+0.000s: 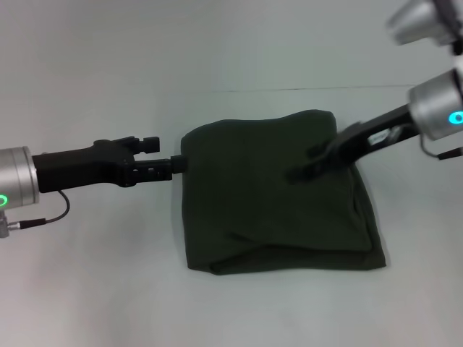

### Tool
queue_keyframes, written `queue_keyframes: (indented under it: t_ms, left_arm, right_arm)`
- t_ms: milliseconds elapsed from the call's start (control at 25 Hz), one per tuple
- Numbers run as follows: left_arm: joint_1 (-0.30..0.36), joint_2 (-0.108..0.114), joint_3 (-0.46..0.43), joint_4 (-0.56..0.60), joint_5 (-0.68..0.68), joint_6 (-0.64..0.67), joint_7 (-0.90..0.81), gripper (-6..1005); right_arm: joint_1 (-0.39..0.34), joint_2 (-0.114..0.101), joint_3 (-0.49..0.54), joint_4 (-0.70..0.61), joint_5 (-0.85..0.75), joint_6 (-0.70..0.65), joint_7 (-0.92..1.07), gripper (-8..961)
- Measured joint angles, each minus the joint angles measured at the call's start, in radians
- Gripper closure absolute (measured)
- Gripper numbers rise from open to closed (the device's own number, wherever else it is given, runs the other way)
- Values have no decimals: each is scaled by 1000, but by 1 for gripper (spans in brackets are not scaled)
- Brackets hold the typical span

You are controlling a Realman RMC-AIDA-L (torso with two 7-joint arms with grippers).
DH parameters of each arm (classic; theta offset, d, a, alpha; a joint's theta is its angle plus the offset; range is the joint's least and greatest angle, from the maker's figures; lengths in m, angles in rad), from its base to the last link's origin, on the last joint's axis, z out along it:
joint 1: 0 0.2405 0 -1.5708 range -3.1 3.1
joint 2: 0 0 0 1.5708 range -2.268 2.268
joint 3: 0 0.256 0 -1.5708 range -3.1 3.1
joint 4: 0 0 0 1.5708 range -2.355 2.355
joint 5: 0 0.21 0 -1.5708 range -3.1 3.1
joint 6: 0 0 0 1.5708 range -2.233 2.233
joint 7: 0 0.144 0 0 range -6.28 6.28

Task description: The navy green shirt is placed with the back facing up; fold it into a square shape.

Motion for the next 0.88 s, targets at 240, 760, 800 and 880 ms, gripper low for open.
queue_keyframes:
  t_ms: [240, 760, 800, 880]
  left_arm:
    - [-9, -8, 6, -3, -5, -7, 32, 49]
    - [-66, -11, 53, -146, 4, -207, -354, 49]
    - [-71, -10, 67, -148, 8, -226, -405, 49]
    - [-84, -4, 86, -152, 32, -267, -526, 50]
  right_arm:
    - [-120, -12, 99, 10, 178, 76, -153, 26]
    - [-253, 3, 129, 11, 235, 76, -264, 25]
    - [-265, 4, 139, 12, 245, 70, -286, 25]
    - [-294, 4, 156, 16, 280, 54, -340, 25]
